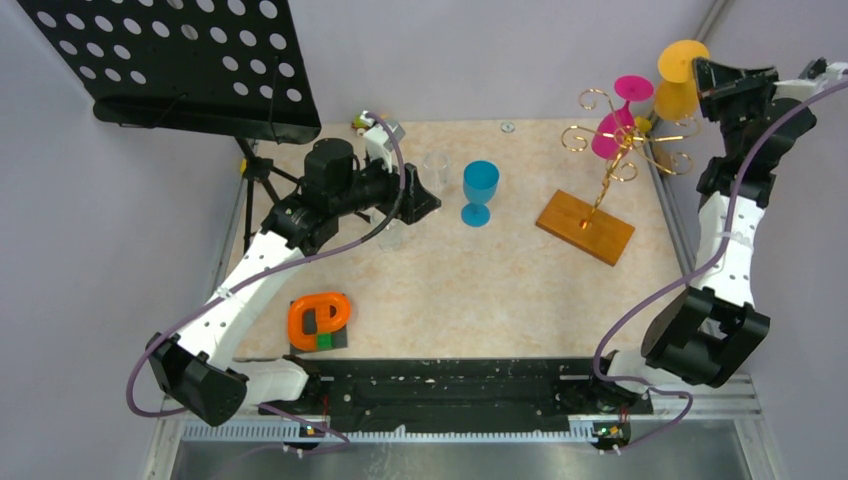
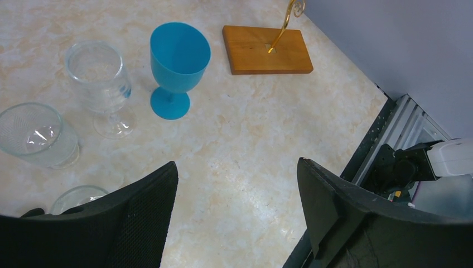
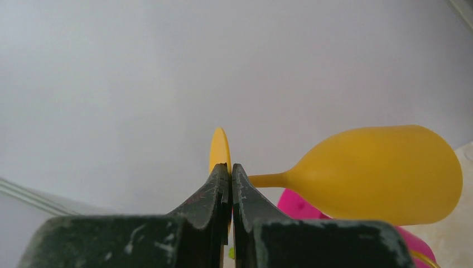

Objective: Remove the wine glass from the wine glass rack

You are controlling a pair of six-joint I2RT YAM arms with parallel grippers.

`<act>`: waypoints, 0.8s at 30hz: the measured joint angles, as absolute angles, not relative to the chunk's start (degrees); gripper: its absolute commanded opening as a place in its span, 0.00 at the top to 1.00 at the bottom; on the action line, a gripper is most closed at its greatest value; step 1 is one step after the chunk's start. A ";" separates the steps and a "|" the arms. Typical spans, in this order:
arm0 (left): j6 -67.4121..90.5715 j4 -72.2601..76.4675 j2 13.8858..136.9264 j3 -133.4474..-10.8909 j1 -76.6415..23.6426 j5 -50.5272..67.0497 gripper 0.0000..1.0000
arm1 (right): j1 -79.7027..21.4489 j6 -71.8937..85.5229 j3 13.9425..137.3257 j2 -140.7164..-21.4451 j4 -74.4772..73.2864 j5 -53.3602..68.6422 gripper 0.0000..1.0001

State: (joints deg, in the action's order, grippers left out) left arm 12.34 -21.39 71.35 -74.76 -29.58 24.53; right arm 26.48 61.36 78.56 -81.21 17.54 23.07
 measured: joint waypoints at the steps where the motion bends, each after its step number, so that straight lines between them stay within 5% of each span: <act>1: 12.34 -21.37 71.37 -74.76 -29.58 24.64 0.18 | 26.48 61.08 79.55 -81.73 18.61 23.81 1.00; 11: 13.80 -19.99 71.77 -74.78 -29.58 26.24 0.18 | 26.48 63.42 85.54 -82.74 30.06 32.91 1.00; 24: 19.49 -14.50 72.14 -74.78 -29.58 29.17 0.18 | 25.56 87.48 81.82 -74.85 46.30 40.64 1.00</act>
State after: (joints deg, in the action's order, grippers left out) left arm 19.49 -14.50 72.14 -74.78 -29.58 29.17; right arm 25.56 87.48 81.82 -74.85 46.30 40.64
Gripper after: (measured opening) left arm 0.823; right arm 0.017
